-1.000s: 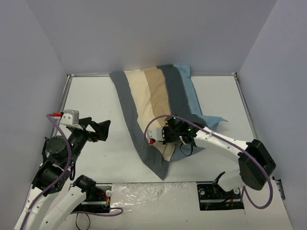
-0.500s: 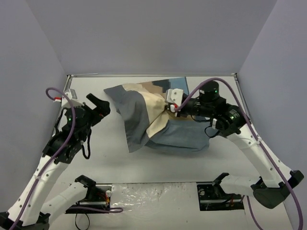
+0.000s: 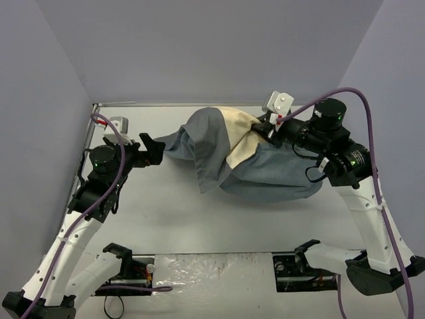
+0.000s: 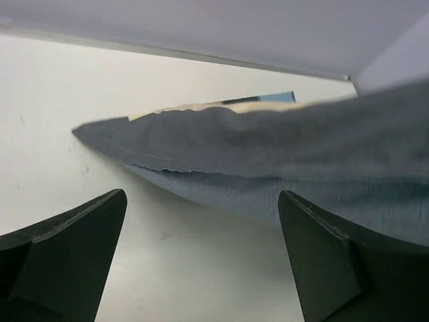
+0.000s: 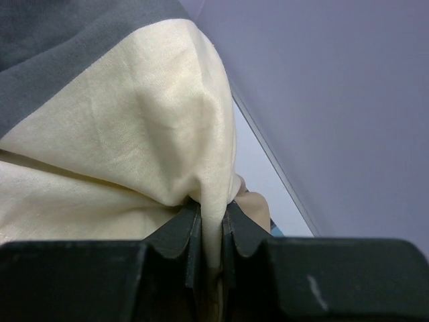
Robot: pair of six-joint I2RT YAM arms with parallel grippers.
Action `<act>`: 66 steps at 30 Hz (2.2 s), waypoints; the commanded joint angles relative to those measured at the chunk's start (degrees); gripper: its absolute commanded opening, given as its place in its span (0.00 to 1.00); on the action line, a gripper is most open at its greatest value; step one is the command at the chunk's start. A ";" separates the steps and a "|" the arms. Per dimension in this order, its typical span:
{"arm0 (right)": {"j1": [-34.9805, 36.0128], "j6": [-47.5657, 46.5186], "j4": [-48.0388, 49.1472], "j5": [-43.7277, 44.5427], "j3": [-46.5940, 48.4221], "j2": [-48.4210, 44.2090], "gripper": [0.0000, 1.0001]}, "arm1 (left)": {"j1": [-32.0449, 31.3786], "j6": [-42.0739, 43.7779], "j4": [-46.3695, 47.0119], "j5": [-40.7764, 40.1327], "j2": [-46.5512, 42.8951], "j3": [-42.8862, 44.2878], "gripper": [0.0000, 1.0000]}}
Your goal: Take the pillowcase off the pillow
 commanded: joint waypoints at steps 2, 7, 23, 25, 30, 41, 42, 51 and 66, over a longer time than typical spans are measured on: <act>-3.09 4.52 10.92 1.27 7.76 2.03 0.00 | 0.20 25.56 15.06 15.29 -0.80 -5.17 0.97; -10.29 9.44 11.10 -7.24 14.72 8.80 0.00 | 0.28 33.48 29.55 29.97 9.02 -9.32 0.97; -14.17 14.89 11.89 -11.20 13.41 7.50 0.00 | -0.59 38.42 60.74 32.72 46.66 7.02 0.96; -14.26 15.60 11.80 -12.70 13.49 7.32 0.00 | -0.33 37.36 64.29 32.54 50.79 9.56 0.96; -14.61 17.35 11.89 -15.51 13.14 6.53 0.00 | 0.28 30.96 70.88 43.95 60.44 17.21 0.94; -15.76 18.94 12.68 -15.43 13.24 7.32 0.00 | 2.83 6.35 99.80 52.15 64.70 15.91 0.02; -16.45 19.29 12.86 -15.25 12.88 7.15 0.00 | 4.92 3.29 101.03 51.27 62.16 14.34 0.02; -19.10 28.23 20.84 -1.15 9.55 4.95 0.00 | 16.97 7.26 74.41 42.06 28.97 9.22 0.02; -16.82 60.13 37.90 6.20 -13.74 -4.89 0.00 | 14.27 10.37 46.38 32.63 12.48 23.46 0.02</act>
